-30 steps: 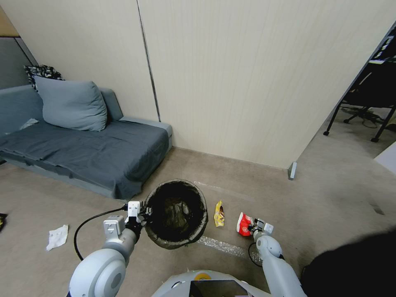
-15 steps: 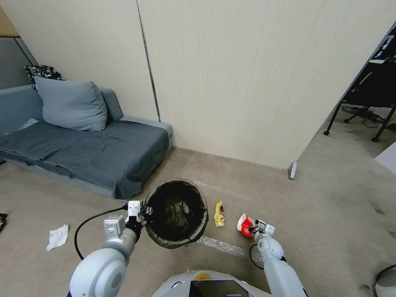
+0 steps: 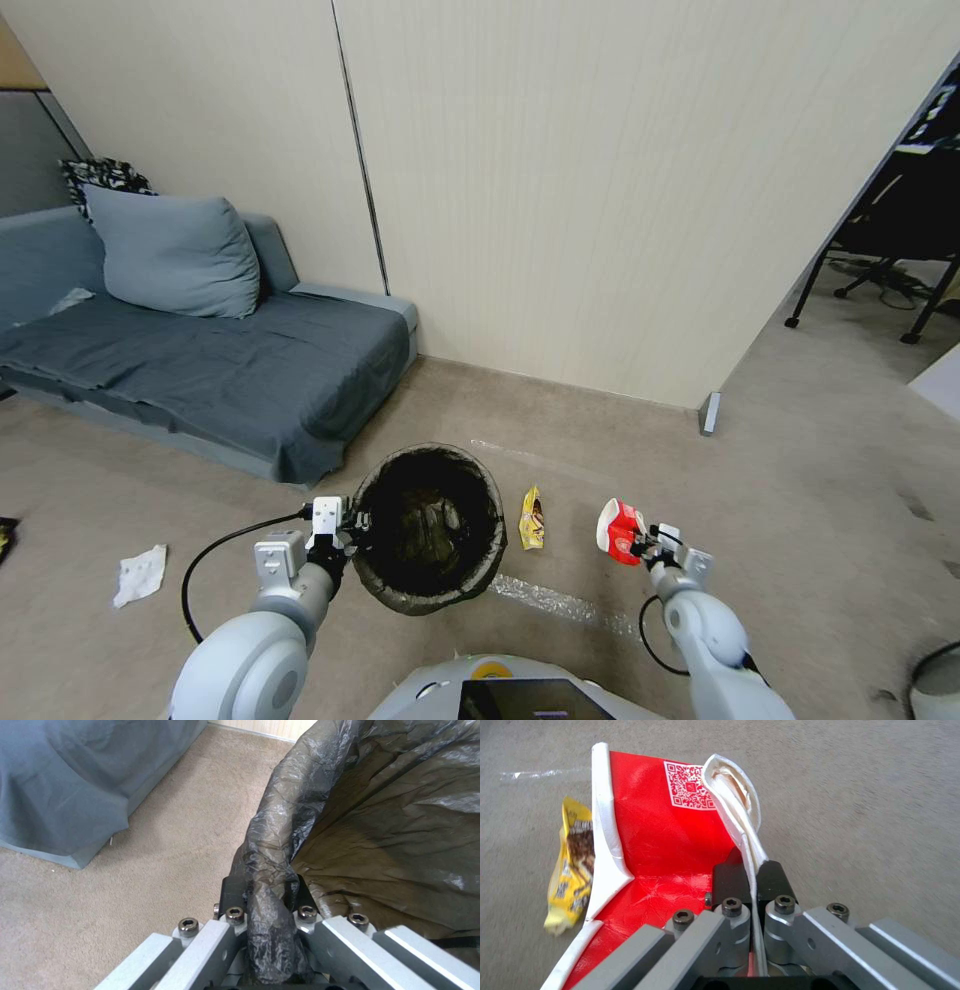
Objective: Pick up the trash bin, then pick up the garbage from the floor and place it into the trash bin.
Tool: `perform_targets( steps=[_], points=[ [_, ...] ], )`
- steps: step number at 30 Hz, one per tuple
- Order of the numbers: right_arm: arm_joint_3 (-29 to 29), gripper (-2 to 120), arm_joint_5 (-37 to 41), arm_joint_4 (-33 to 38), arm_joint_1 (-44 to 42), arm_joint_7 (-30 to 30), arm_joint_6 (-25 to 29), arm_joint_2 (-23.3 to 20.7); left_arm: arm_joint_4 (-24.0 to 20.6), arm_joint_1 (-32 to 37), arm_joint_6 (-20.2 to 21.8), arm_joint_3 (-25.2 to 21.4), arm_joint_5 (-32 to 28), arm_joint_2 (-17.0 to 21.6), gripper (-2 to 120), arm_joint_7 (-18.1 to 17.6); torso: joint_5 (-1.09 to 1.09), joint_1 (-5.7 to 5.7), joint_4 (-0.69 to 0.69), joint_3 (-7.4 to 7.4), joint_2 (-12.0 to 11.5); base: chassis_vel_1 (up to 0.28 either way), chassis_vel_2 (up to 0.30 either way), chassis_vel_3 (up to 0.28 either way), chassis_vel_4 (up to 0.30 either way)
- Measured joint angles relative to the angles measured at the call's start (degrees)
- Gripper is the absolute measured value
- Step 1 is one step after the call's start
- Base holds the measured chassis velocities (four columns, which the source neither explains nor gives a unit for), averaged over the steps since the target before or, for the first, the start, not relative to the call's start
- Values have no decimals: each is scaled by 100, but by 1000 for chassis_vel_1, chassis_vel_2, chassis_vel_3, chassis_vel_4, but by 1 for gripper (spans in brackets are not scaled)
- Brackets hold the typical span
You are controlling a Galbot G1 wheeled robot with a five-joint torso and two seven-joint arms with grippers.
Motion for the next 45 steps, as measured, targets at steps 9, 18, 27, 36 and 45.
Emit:
perform_targets(
  steps=[9, 18, 27, 36, 45],
  points=[
    [0, 0, -160, 641, -687, 18, 315, 179, 0, 121, 2, -9, 48, -15, 2, 73, -2, 0, 2, 0, 0, 0, 0, 0, 0],
    [-47, 0, -284, 1100, -1308, 7, 659, 276, 0, 133, 2, -31, 50, -6, 2, 100, -2, 0, 1, 0, 0, 0, 0, 0, 0],
    [4, 0, -304, 1682, -1212, 11, 586, 262, 0, 92, 1, -46, 43, 51, 2, 103, -2, 0, 2, 0, 0, 0, 0, 0, 0],
    [153, 0, 55, 2254, -346, 137, -171, -310, 0, 82, 1, -76, 20, 104, 2, 105, -1, 0, 2, 1, 0, 0, 0, 0, 0],
    [171, 0, 430, 2572, 259, 124, -556, -1005, 0, 100, 1, -108, 0, 161, 2, 105, -1, 0, 1, 1, 0, 0, 0, 0, 0]
  ],
)
